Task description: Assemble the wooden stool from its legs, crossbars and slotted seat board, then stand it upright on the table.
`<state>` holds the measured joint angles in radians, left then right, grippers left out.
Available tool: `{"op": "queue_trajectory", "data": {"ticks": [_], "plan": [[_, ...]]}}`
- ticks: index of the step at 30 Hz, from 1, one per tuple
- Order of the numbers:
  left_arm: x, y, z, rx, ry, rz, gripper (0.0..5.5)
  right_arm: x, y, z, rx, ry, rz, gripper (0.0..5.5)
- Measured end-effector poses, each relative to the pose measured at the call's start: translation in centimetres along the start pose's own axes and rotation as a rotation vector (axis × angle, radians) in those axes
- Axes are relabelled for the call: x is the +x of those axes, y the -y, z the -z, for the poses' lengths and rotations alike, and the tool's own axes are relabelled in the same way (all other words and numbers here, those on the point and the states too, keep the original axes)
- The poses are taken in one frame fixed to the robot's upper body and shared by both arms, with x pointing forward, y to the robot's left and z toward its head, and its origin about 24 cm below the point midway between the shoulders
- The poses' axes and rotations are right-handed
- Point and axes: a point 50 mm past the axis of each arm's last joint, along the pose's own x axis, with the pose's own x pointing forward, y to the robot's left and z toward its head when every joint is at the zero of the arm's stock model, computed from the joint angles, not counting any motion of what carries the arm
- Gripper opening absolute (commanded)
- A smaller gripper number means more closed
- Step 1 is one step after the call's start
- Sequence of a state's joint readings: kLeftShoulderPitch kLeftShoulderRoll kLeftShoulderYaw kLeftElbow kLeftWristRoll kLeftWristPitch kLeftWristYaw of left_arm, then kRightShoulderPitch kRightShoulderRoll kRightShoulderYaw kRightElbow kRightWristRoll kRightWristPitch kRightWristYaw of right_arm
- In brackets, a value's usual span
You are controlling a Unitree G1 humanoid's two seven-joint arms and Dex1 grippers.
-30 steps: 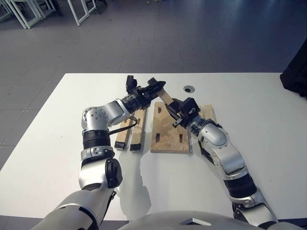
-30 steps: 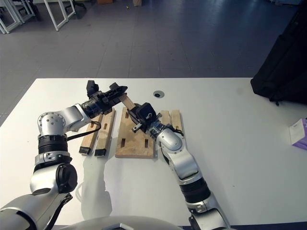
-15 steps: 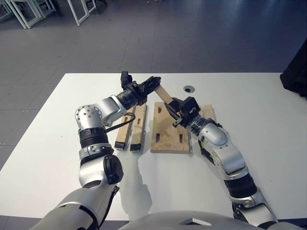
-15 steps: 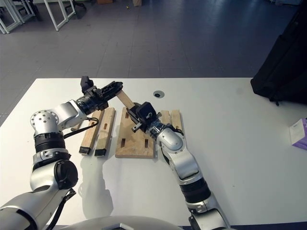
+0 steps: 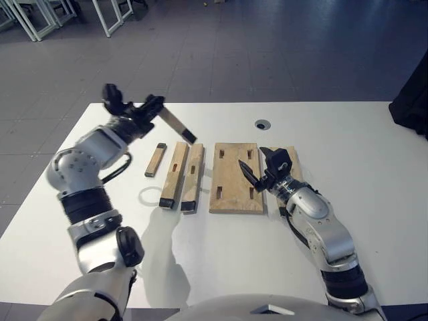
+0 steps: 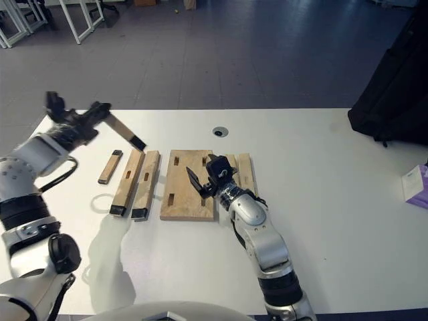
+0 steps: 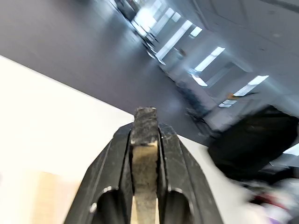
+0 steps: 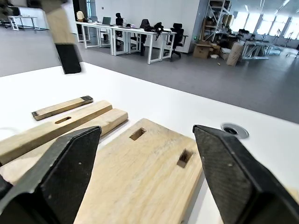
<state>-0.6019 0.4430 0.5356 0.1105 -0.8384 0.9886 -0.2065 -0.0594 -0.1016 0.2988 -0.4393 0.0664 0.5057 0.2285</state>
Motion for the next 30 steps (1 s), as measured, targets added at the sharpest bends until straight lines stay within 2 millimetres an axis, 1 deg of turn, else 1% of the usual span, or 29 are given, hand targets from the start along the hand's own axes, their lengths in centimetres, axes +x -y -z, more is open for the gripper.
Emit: {"op": "queue_trajectory", "data": {"ticks": [1, 3, 4, 5, 7, 9, 13, 16, 20, 24, 30], "plan": [[-0.5, 0.8, -1.0, 0.105, 0.051, -0.016, 0.43, -0.4, -1.1, 0.2, 0.033, -0.006, 0.01, 3.61], [-0.6, 2.1, -1.0, 0.238, 0.084, -0.025, 0.43, -0.5, -2.2, 0.6, 0.049, -0.022, 0.005, 3.61], [-0.4, 2.9, 0.3, 0.318, 0.079, -0.028, 0.43, -0.7, -2.4, 0.8, 0.05, -0.033, 0.019, 3.61], [-0.3, 2.8, 1.6, 0.338, 0.052, -0.045, 0.43, -0.7, -2.3, 0.9, 0.043, -0.036, 0.031, 3.61], [-0.5, 1.8, 3.7, 0.384, 0.021, -0.121, 0.43, -0.7, -2.1, 0.9, 0.025, -0.04, 0.05, 3.61], [-0.7, 1.1, 4.9, 0.473, 0.003, -0.168, 0.43, -0.8, -2.1, 1.0, 0.02, -0.043, 0.051, 3.61], [-1.3, -0.1, 5.9, 0.524, 0.0, -0.2, 0.43, -0.8, -2.1, 1.0, 0.014, -0.046, 0.042, 3.61], [-1.4, -0.2, 6.8, 0.533, -0.022, -0.187, 0.43, -0.9, -2.0, 1.1, 0.004, -0.054, 0.028, 3.61], [-1.2, -0.5, 7.5, 0.501, -0.04, -0.188, 0.43, -0.9, -2.0, 1.3, -0.002, -0.065, 0.021, 3.61], [-1.0, -0.9, 8.0, 0.492, -0.051, -0.197, 0.43, -0.9, -2.2, 1.3, -0.006, -0.069, 0.012, 3.61], [-0.5, -1.2, 8.2, 0.501, -0.046, -0.21, 0.43, -0.8, -2.2, 1.3, -0.009, -0.075, 0.003, 3.61]]}}
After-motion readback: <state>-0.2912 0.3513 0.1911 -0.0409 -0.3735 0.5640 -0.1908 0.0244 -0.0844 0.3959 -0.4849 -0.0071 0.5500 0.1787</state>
